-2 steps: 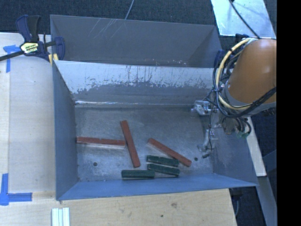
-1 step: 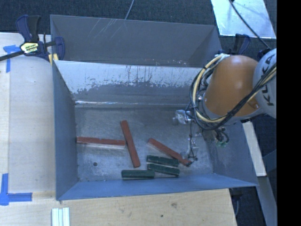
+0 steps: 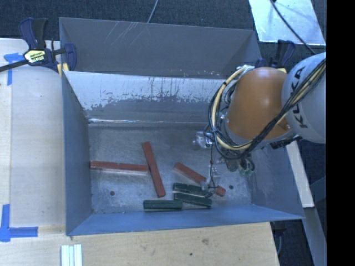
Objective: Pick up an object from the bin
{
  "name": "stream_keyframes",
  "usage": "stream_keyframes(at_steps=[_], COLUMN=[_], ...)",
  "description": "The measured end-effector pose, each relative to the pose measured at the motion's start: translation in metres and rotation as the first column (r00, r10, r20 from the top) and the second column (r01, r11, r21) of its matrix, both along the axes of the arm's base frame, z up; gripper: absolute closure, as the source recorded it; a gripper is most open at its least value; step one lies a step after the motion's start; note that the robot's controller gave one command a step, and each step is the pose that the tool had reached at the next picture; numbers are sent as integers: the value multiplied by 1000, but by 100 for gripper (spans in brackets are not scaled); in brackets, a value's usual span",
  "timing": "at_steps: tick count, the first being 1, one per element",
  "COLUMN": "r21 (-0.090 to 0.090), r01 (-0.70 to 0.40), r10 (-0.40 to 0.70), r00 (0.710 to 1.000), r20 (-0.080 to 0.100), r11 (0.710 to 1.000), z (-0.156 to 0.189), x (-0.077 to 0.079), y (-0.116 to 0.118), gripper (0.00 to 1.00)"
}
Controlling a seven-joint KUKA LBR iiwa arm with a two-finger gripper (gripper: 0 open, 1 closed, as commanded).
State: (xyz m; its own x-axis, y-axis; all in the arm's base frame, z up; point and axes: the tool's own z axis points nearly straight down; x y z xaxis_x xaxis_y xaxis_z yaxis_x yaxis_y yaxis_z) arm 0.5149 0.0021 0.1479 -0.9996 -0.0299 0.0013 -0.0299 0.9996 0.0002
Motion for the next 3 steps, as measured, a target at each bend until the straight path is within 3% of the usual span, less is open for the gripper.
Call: stream_keyframes(at_steps=[1, 2, 3], r21=[0, -1, 1], r01=[125, 191, 309], r10=[-125, -191, -309], r00=[992, 982, 951], r20=[5, 1, 10], r11=[992, 982, 951], z=[0, -80, -76], x=[-3, -21, -16], y=[3, 3, 13], gripper=[0, 0, 100])
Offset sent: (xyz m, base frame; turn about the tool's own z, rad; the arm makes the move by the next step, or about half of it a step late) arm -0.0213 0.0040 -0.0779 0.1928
